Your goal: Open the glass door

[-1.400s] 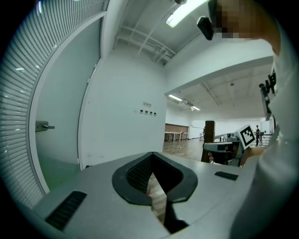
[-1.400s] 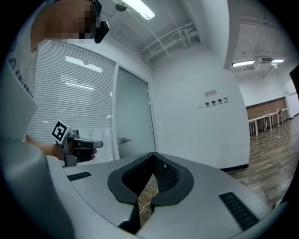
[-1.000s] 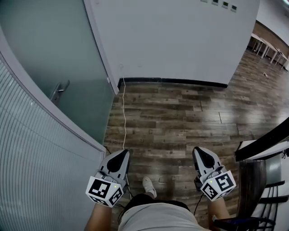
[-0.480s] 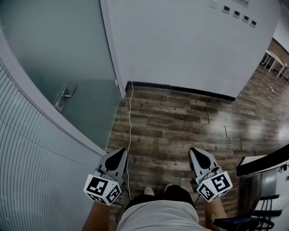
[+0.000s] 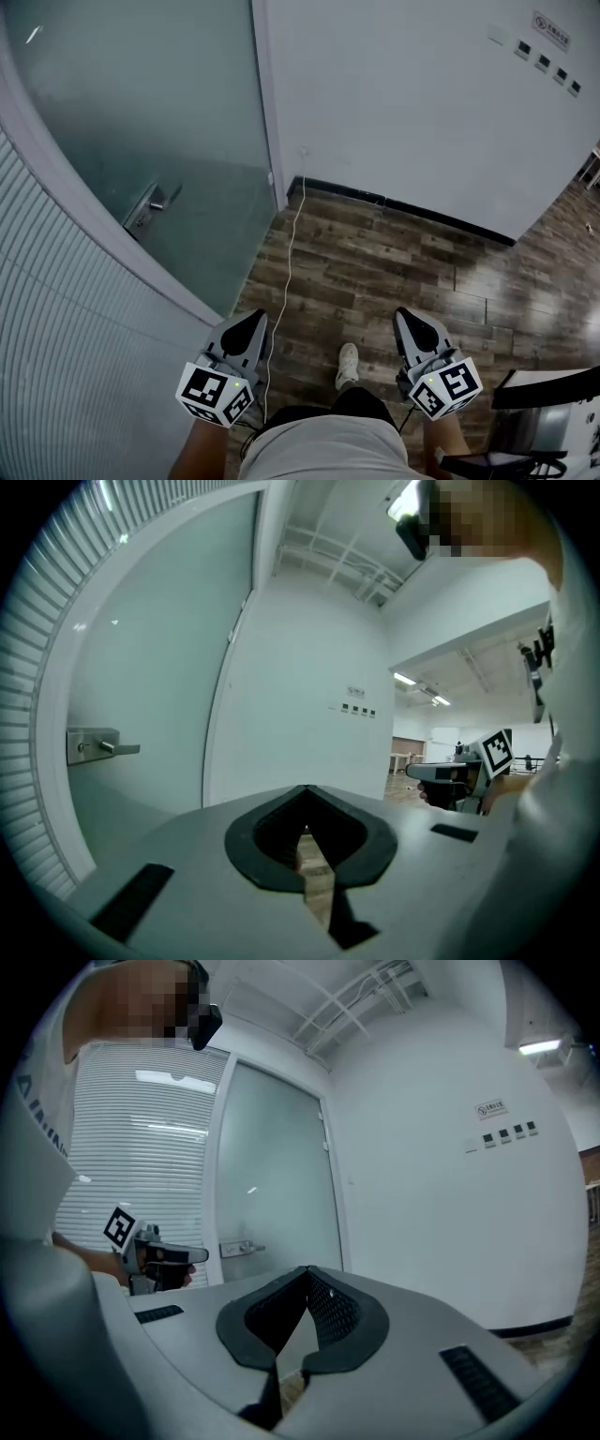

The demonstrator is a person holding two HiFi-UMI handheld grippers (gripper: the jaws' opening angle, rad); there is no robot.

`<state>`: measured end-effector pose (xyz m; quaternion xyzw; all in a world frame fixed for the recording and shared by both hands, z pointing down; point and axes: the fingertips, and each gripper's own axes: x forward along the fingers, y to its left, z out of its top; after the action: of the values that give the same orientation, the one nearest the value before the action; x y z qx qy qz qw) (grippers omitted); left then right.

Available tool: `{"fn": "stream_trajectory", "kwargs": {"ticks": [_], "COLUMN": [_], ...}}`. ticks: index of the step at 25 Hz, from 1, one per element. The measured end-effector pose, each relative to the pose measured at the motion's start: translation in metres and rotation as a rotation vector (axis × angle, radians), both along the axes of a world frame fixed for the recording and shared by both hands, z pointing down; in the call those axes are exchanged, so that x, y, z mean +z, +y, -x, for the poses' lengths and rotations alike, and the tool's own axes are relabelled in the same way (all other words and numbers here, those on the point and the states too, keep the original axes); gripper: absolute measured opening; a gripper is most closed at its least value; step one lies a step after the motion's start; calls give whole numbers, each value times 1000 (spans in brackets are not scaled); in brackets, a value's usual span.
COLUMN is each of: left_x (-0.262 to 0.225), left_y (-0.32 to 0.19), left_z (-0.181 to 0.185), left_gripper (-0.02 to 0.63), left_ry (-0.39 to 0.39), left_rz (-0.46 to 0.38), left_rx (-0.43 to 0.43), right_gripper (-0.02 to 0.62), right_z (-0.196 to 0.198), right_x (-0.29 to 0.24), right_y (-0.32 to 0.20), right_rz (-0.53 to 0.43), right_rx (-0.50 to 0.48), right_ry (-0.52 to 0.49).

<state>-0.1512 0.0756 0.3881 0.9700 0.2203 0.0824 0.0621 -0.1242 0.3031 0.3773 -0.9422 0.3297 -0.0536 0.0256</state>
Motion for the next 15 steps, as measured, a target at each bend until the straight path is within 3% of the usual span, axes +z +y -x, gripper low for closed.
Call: {"fn": "stream_trajectory", "kwargs": {"ticks": [15], "left_x": [-13], "left_y": [32], "left_z": [-170], "left_gripper": [0], "left_ry": [3], "left_rz": [12], "left_rx": [-163], "right_gripper": [2], "right_z": [-204], "right_x": [-7], "right_y": [32], "right_rz": [-31], "right_rx": [-138], "right_ry": [-12]}}
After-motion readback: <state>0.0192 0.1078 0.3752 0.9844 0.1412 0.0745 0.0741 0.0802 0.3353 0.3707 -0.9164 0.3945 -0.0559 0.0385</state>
